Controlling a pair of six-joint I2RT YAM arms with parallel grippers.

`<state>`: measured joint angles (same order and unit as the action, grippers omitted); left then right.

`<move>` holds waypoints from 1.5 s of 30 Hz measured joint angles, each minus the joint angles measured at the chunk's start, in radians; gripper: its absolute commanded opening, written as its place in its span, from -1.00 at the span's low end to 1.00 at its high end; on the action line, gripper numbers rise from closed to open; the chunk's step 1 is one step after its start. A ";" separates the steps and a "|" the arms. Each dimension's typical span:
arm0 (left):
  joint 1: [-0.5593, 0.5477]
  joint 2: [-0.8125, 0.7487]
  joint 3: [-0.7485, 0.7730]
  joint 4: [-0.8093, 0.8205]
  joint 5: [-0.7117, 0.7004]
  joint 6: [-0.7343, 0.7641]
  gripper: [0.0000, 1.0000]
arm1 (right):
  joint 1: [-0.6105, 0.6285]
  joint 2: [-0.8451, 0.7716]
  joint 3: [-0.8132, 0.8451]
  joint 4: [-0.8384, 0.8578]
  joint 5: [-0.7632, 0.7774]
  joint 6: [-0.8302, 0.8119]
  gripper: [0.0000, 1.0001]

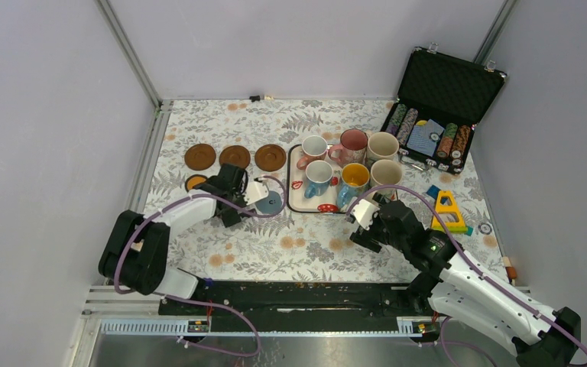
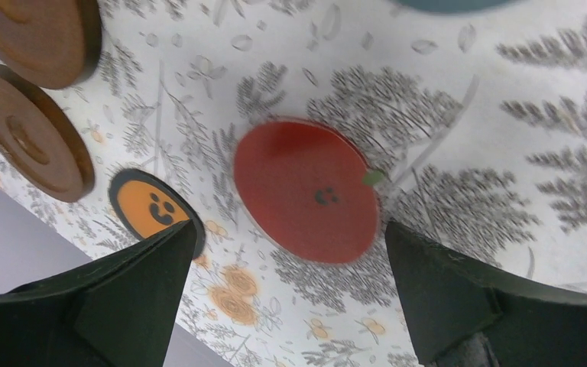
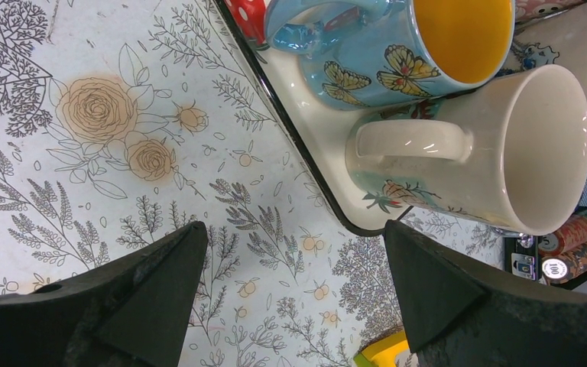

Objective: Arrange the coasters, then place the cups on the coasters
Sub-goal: Move the coaster to the center of the board.

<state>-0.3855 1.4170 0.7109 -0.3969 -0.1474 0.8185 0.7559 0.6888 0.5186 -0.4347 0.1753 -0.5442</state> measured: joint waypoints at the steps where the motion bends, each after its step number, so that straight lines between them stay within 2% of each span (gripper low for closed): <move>1: 0.000 0.017 0.010 0.016 -0.006 -0.007 0.97 | 0.000 0.000 0.000 0.000 0.000 0.000 0.87; 3: 0.000 0.047 0.025 0.056 -0.024 -0.023 0.98 | 0.000 -0.004 -0.002 0.002 0.005 0.000 0.87; 5: 0.006 0.079 0.037 0.130 -0.048 -0.052 0.83 | 0.000 -0.009 -0.009 0.007 0.014 -0.001 0.88; 9: 0.039 0.101 0.032 0.238 -0.050 -0.109 0.91 | -0.001 -0.011 -0.013 0.008 0.024 -0.003 0.87; 12: 0.050 0.101 0.028 0.258 -0.047 -0.128 0.97 | -0.002 0.003 -0.013 0.015 0.024 -0.005 0.86; 22: 0.052 0.082 0.017 0.253 -0.047 -0.132 0.97 | -0.002 0.024 -0.013 0.021 0.024 -0.003 0.86; 29: 0.083 -0.021 0.030 0.027 0.036 -0.148 0.97 | -0.002 0.019 -0.013 0.021 0.023 -0.003 0.86; 34: 0.208 -0.034 0.167 -0.172 0.177 -0.192 0.97 | -0.002 0.012 -0.013 0.021 0.022 -0.003 0.86; 39: 0.335 0.082 0.364 -0.293 0.330 -0.288 0.97 | -0.002 0.009 -0.013 0.021 0.019 -0.003 0.86; 45: 0.345 0.263 0.451 -0.346 0.385 -0.404 0.98 | -0.003 0.006 -0.013 0.021 0.017 -0.003 0.86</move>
<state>-0.0402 1.6798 1.1622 -0.7429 0.2375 0.4145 0.7532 0.6945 0.5053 -0.4141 0.1925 -0.5472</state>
